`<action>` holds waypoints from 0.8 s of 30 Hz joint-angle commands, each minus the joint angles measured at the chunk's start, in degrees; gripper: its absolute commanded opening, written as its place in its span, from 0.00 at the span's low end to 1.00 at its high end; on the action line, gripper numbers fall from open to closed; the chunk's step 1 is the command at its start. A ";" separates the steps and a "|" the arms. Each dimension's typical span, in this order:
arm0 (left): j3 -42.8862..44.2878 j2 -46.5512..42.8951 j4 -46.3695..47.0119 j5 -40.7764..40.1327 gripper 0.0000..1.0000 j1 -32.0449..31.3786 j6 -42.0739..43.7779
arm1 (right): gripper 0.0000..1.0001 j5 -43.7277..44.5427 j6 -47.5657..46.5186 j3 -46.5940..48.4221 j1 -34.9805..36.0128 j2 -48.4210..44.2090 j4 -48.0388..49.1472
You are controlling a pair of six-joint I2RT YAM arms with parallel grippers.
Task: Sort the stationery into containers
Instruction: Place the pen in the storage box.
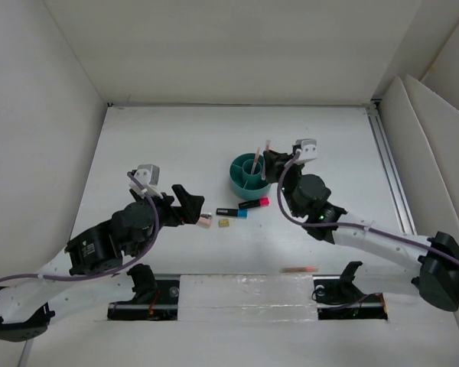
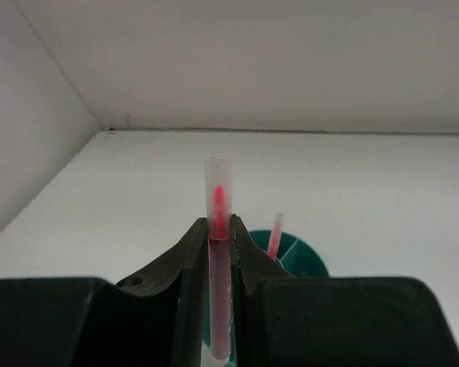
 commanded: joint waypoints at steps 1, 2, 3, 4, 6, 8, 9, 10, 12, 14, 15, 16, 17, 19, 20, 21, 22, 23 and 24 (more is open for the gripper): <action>0.23 1.92 0.23 -1.56 1.00 -0.22 -0.08 | 0.00 -8.86 -14.66 1.45 -0.71 3.94 17.20; 0.23 2.53 0.23 -1.04 1.00 -0.22 -0.07 | 0.00 -10.00 -15.28 1.46 -1.32 4.83 18.08; 0.23 2.53 0.75 -1.03 1.00 -0.22 -0.07 | 0.00 -10.88 -15.29 2.07 -2.28 5.62 18.87; 0.23 2.53 0.76 -0.51 1.00 -0.22 0.53 | 0.00 -11.59 -15.29 2.07 -2.90 7.28 19.75; 0.23 2.53 0.76 -0.50 1.00 -0.22 0.54 | 0.00 -14.30 -14.76 2.07 -5.52 8.96 23.00; 0.23 2.53 1.28 0.02 1.00 -0.22 1.07 | 0.00 -17.03 -12.23 2.07 -7.55 10.72 25.45; 0.23 2.53 1.29 0.63 1.00 -0.22 1.07 | 0.00 -20.70 -11.69 2.07 -8.52 10.73 26.34; -0.30 2.53 1.89 0.64 1.00 -0.22 1.76 | 0.00 -22.74 -11.68 2.07 -10.27 11.60 26.96; -0.30 2.01 2.52 2.56 1.00 -0.22 3.17 | 0.00 -28.00 -9.84 2.77 -11.60 12.92 26.97; -0.83 1.30 3.83 3.10 1.00 -0.22 3.87 | 0.00 -30.39 -9.84 3.92 -12.65 13.97 26.18; -0.83 1.30 3.83 3.80 1.00 -0.22 4.49 | 0.00 -31.19 -9.23 4.53 -12.66 15.02 26.17; -0.83 1.30 3.83 3.80 1.00 -0.22 4.50 | 0.00 -32.76 -9.22 4.53 -12.66 15.03 26.17; -0.83 1.30 4.36 4.33 1.00 -0.22 4.50 | 0.00 -33.73 -9.22 4.53 -12.66 15.82 26.17; -0.83 1.30 4.36 4.33 1.00 -0.22 5.02 | 0.00 -34.97 -8.61 4.53 -12.66 16.35 26.17; -0.83 1.30 4.36 4.33 1.00 -0.22 5.02 | 0.00 -35.50 -7.91 4.53 -12.66 17.14 27.04; -0.83 1.30 4.36 4.33 1.00 -0.22 5.02 | 0.00 -35.50 -7.90 3.84 -12.66 17.14 27.66; -0.83 1.30 4.36 4.94 1.00 -0.22 5.02 | 0.00 -35.50 -7.38 3.83 -12.66 18.62 28.19; -0.83 0.78 4.36 4.95 1.00 -0.22 5.02 | 0.00 -35.50 -7.38 3.83 -12.66 19.16 28.98; -0.83 0.78 4.36 4.95 1.00 -0.22 5.55 | 0.00 -34.98 -7.38 3.22 -12.14 19.69 29.51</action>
